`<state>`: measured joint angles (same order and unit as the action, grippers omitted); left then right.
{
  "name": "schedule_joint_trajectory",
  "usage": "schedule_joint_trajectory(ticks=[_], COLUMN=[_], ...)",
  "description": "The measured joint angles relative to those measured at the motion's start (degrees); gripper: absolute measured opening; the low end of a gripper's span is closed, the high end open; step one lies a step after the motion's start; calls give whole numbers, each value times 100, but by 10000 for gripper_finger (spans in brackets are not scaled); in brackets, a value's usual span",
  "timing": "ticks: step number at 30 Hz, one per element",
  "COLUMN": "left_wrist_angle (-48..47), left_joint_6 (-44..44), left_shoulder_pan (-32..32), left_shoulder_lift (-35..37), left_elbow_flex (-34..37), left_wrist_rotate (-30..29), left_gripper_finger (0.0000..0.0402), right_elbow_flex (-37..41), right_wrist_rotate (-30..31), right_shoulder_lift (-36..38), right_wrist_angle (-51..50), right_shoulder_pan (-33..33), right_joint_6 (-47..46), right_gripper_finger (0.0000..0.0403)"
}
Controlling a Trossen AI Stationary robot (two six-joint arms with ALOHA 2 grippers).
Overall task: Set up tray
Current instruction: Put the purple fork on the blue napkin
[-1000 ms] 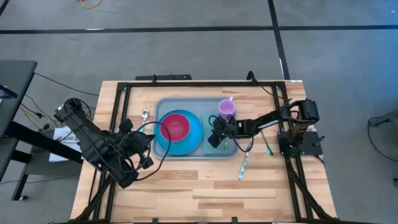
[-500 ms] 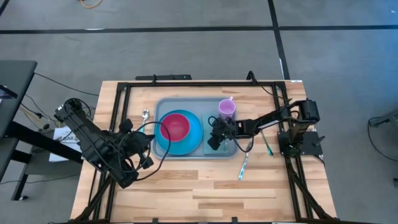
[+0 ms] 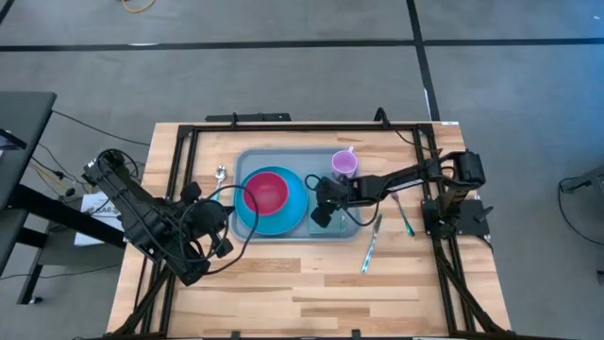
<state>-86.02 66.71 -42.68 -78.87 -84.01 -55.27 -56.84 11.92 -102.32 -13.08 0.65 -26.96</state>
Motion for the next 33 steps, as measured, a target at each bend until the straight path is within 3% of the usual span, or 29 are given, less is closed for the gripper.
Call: schedule_joint_trajectory(ticks=[4,9,14,19,25,33], left_wrist_angle=[-20,-22,-37,-27,-21,-19], left_joint_6=[98,158,170,237,284,291], left_shoulder_pan=[2,0,0,0,-1,-1], left_shoulder_lift=[0,0,-4,-4,-4,-4], left_elbow_flex=[0,0,-2,-4,-4,-4], left_wrist_rotate=[16,103,105,167,216,221], left_gripper_finger=[0,0,0,0,0,0], right_elbow_flex=[-519,-1034,-1034,-771,343,2264], right_wrist_rotate=[142,1151,2188,2490,2890,2600], right_shoulder_lift=[0,305,1129,2144,3162,3565], right_wrist_angle=[-1074,-2408,-3354,-3970,-3039,-1046], right_shoulder_pan=[-190,-574,-964,-1186,-1311,-970], right_joint_6=[2,-67,-344,-637,-644,-792], right_gripper_finger=[82,82,82,82,82,82])
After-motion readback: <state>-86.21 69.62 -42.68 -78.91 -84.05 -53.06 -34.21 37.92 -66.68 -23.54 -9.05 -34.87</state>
